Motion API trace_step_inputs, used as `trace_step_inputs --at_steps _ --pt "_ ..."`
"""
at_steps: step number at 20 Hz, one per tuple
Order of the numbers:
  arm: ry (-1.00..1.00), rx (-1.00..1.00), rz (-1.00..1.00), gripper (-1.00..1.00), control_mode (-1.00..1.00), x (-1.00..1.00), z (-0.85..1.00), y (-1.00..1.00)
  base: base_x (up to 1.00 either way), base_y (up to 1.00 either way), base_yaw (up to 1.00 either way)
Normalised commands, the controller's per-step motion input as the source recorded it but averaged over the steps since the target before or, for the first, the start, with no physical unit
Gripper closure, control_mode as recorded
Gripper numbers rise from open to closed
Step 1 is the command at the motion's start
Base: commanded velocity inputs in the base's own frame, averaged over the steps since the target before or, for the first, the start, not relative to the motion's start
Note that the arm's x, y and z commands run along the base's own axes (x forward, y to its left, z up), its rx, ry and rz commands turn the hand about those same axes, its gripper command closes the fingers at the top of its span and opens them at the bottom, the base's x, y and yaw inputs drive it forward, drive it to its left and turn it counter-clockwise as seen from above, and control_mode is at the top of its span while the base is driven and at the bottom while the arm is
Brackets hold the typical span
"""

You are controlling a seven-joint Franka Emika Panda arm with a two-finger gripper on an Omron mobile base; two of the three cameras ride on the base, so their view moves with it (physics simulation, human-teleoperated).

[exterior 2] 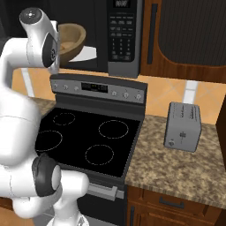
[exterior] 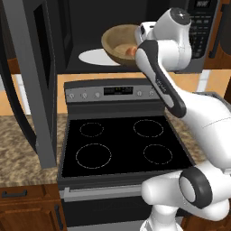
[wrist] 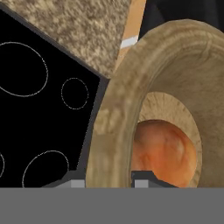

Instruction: Pick the onion from the sink and place it in the bowl. Then pick the bowl and place it in the microwave. Then close the microwave door and press the start button.

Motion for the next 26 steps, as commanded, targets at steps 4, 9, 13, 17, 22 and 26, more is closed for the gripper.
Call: trace_step_inputs --at_steps 4,9,13,17,22,26 --pt "0.05 0.0 0.02 1.0 -1.0 0.83 0.0 0.0 0.0 0.0 0.0" --pt "0.09 -0.01 0.03 1.0 -1.0 0.67 0.0 0.01 0.0 0.0 0.0" --pt "0.03 -0.01 0.05 1.0 -1.0 0.55 0.0 0.06 0.0 0.0 0.0" --pt "0.0 -0.04 0.06 1.0 -1.0 0.43 -0.12 0.2 0.0 0.0 0.0" --pt "-0.04 -0.05 0.02 -1.0 -1.0 0.08 -0.21 0.18 0.0 0.0 0.0" --pt "-0.16 -0.05 0.0 -1.0 -1.0 -0.06 0.0 0.0 0.0 0.0 0.0"
